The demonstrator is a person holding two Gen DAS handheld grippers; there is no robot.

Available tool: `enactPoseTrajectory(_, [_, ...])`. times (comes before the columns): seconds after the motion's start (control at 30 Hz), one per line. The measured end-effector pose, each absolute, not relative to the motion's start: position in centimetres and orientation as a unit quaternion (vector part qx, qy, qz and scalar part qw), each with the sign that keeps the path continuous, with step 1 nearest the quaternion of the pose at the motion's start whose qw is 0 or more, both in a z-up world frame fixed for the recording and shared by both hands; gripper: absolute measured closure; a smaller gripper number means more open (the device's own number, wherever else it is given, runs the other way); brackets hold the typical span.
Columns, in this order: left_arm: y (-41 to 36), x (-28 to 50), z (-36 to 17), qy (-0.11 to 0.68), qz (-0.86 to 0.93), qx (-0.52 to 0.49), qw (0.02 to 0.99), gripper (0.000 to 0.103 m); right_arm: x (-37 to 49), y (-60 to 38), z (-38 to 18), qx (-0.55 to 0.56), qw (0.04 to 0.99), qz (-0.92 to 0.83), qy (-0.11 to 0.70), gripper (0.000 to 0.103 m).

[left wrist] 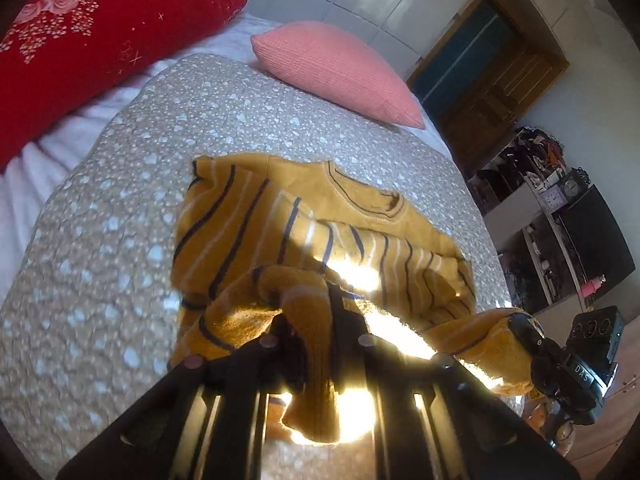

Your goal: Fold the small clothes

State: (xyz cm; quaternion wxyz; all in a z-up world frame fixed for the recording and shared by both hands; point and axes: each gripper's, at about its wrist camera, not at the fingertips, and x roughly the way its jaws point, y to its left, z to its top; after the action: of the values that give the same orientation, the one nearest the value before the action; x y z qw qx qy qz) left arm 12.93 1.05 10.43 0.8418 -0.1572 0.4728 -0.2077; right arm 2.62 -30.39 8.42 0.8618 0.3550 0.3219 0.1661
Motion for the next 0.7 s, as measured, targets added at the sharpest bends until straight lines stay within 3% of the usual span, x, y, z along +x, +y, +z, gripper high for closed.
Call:
enactPoseTrajectory(0.17, [-0.7,19.2,6.8,0.519,-0.199,-0.160,0.816,0.094,9.2,-32.4,5.0,0.388,0.840,0.134,0.355,0.086])
enactPoseTrajectory(0.23, [-0.6,20.7,6.0,0.531,-0.206,-0.184,0.801,0.089,11.1,-33.7,2.9,0.434,0.817,0.125,0.358,0.076])
enactPoseTrajectory(0.27, [-0.3,21.3,5.6,0.534,-0.210,-0.201,0.794,0.086,12.0,-34.5,1.9,0.464,0.802,0.124,0.355,0.065])
enactPoseTrajectory(0.3, [0.0,21.8,5.4,0.535,-0.217,-0.220,0.787,0.080,12.6,-35.2,1.0,0.492,0.789,0.118,0.349,0.058])
enactPoseTrajectory(0.4, [1.1,22.7,5.4,0.527,-0.238,-0.267,0.771,0.063,13.8,-37.0,-0.1,0.545,0.767,0.110,0.320,0.052])
enactPoseTrajectory(0.53, [3.2,23.4,6.9,0.491,-0.231,-0.329,0.773,0.027,14.6,-38.7,0.8,0.560,0.771,0.089,0.291,0.034])
enactPoseTrajectory(0.6, [4.4,23.8,7.4,0.480,-0.221,-0.352,0.772,0.024,14.4,-39.5,2.0,0.549,0.785,0.064,0.280,0.024])
enactPoseTrajectory(0.7, [5.3,23.6,8.2,0.478,-0.208,-0.339,0.783,0.024,13.4,-40.4,3.2,0.531,0.798,0.045,0.282,0.023])
